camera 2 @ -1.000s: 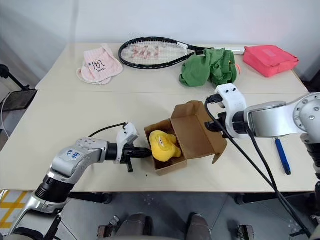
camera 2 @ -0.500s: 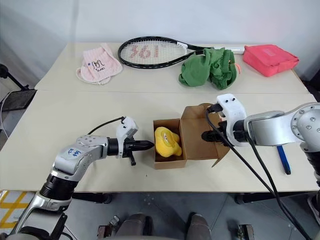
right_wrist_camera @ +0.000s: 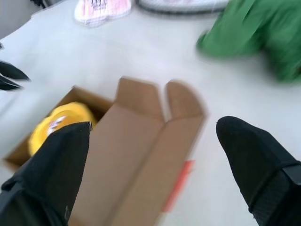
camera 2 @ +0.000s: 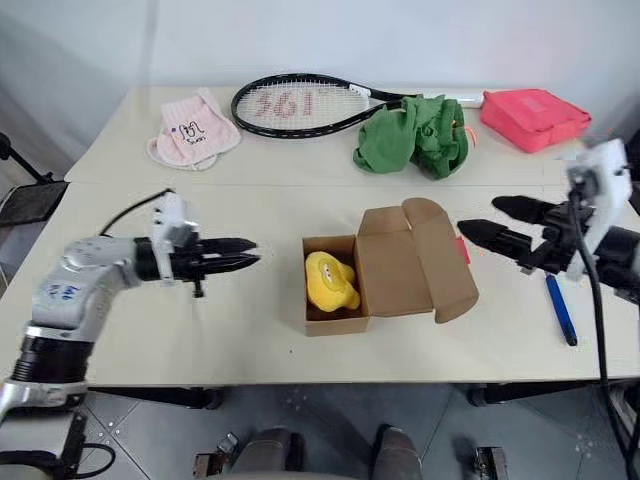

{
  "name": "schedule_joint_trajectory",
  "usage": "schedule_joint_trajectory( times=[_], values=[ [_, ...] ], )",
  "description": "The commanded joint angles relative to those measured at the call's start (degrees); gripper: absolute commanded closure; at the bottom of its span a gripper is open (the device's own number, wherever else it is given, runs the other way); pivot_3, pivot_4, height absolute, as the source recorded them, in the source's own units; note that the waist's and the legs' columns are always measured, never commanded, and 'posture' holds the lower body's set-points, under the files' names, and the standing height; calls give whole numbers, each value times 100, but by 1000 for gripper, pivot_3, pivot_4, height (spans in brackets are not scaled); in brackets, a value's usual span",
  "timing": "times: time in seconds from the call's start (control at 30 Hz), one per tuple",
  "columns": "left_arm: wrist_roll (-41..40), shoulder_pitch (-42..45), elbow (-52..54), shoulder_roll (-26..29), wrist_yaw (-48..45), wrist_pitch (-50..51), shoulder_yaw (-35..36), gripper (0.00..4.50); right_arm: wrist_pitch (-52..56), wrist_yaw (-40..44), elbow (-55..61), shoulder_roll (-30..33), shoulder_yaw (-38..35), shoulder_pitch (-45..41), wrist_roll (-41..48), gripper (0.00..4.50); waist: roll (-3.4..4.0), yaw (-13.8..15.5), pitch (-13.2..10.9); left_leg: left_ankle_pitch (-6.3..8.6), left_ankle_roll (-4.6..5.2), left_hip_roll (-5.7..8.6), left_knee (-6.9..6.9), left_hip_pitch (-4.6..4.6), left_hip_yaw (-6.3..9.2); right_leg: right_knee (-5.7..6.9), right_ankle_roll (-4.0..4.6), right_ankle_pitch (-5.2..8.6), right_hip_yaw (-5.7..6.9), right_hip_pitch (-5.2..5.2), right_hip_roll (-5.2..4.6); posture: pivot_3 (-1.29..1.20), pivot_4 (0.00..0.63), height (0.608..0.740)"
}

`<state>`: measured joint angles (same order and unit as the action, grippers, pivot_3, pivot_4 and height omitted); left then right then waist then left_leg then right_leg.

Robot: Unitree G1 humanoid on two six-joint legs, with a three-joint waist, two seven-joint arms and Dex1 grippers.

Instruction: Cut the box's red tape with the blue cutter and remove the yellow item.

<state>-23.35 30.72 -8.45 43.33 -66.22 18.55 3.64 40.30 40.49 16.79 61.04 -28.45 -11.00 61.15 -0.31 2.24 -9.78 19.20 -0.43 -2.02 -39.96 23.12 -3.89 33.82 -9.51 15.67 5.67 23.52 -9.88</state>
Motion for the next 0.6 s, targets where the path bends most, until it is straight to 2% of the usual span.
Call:
schedule_joint_trajectory(
  times=[0.03, 0.13, 0.2, 0.27, 0.37, 0.5, 0.6],
  values=[
    [261, -42, -838, 479, -687, -843, 163, 2151, -1011, 790, 763, -416, -395, 291, -452, 0, 4, -24, -3, 0, 0, 0, 0, 0, 0, 0, 0, 0, -1, 0, 0, 0, 150, 740],
    [293, 50, -1466, 829, -1200, -1008, 146, 1212, -1297, 1397, 1243, -657, -378, 701, -547, 0, 4, -68, -3, 0, -1, 0, 2, 0, 0, 1, -1, 0, 3, 1, 0, 0, 150, 740],
    [353, 163, -1519, 970, -1398, -1074, 70, 623, -1697, 1998, 1553, -764, -388, 1203, -842, 0, -1, -45, -6, 0, -1, 0, 1, 0, 0, 1, -1, 0, 4, -2, -1, 0, 150, 740],
    [358, 350, -1229, 1014, -1442, -780, -56, 14, -1791, 2126, 1752, -838, -447, 1482, -881, 0, -11, -6, -12, 0, -1, 0, -2, 0, 3, 3, -2, -1, 8, -6, -1, 0, 150, 740],
    [415, 814, -302, 1006, -1489, 91, -561, 14, -1718, 2159, 1946, -789, -594, 1632, -733, 0, -30, 69, -22, -1, 1, 0, -17, 1, 4, 8, -7, -5, 6, -11, -1, 0, 150, 740],
    [493, 1693, 568, 820, -1656, 1362, -1411, 14, -1503, 2069, 2028, -559, -685, 1385, -463, 0, -35, 71, -23, -2, 2, 1, -23, -7, 4, 12, -6, -11, 1, -18, -1, 0, 150, 740],
    [931, 2572, 613, 226, -1390, 1832, -2153, 14, -1161, 1940, 2059, -244, -686, 1087, -76, 0, -34, 69, -24, -3, 2, 0, -20, -9, 4, 14, -6, -10, 0, -17, -1, 0, 150, 740]
  ],
)
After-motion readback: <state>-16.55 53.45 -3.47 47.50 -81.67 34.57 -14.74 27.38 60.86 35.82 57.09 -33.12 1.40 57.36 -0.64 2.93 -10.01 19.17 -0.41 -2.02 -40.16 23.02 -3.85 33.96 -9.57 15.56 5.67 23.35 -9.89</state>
